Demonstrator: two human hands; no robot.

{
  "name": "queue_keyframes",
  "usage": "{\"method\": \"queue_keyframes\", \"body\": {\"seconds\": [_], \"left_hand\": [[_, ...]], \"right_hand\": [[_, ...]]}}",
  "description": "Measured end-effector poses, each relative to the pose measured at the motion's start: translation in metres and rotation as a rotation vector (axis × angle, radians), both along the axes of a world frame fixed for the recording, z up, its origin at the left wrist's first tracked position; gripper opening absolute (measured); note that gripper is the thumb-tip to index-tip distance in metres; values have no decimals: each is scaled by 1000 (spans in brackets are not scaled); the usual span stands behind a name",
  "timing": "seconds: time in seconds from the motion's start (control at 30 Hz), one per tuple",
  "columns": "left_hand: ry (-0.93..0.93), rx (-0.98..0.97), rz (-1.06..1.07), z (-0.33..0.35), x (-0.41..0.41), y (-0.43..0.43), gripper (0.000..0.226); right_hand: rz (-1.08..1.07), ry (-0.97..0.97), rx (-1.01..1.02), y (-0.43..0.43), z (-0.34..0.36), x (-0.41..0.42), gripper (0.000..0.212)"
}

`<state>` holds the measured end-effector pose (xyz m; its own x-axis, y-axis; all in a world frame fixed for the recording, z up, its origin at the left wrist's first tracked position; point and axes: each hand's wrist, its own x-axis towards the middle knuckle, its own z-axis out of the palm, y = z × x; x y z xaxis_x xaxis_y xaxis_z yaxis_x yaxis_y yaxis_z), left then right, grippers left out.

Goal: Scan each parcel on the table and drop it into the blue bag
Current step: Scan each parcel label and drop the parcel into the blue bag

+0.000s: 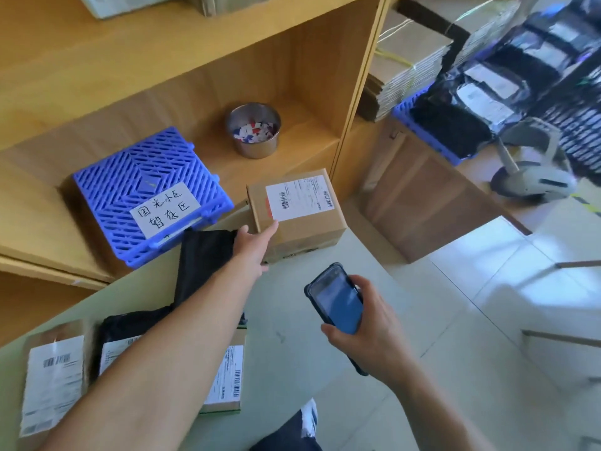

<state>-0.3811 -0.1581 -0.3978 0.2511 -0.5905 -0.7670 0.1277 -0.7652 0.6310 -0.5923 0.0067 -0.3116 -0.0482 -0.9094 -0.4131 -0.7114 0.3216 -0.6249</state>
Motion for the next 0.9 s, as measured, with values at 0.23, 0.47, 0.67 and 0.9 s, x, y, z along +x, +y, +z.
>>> {"method": "queue_keyframes", "body": {"seconds": [0.23, 0.47, 0.67, 0.9], "left_hand": [[52, 65, 66, -23, -8, -16, 115], [140, -7, 70, -28, -12, -23, 63], [-56, -141, -74, -26, 1, -15, 39], [-515, -414, -428, 51, 44, 12, 70]], "right_hand": [[11, 64, 12, -23, -5, -1, 80], [-16, 102, 34, -26, -11, -1, 80], [-14, 170, 50, -23, -6, 4, 83], [-11, 297, 29, -20, 10, 16, 79]]}}
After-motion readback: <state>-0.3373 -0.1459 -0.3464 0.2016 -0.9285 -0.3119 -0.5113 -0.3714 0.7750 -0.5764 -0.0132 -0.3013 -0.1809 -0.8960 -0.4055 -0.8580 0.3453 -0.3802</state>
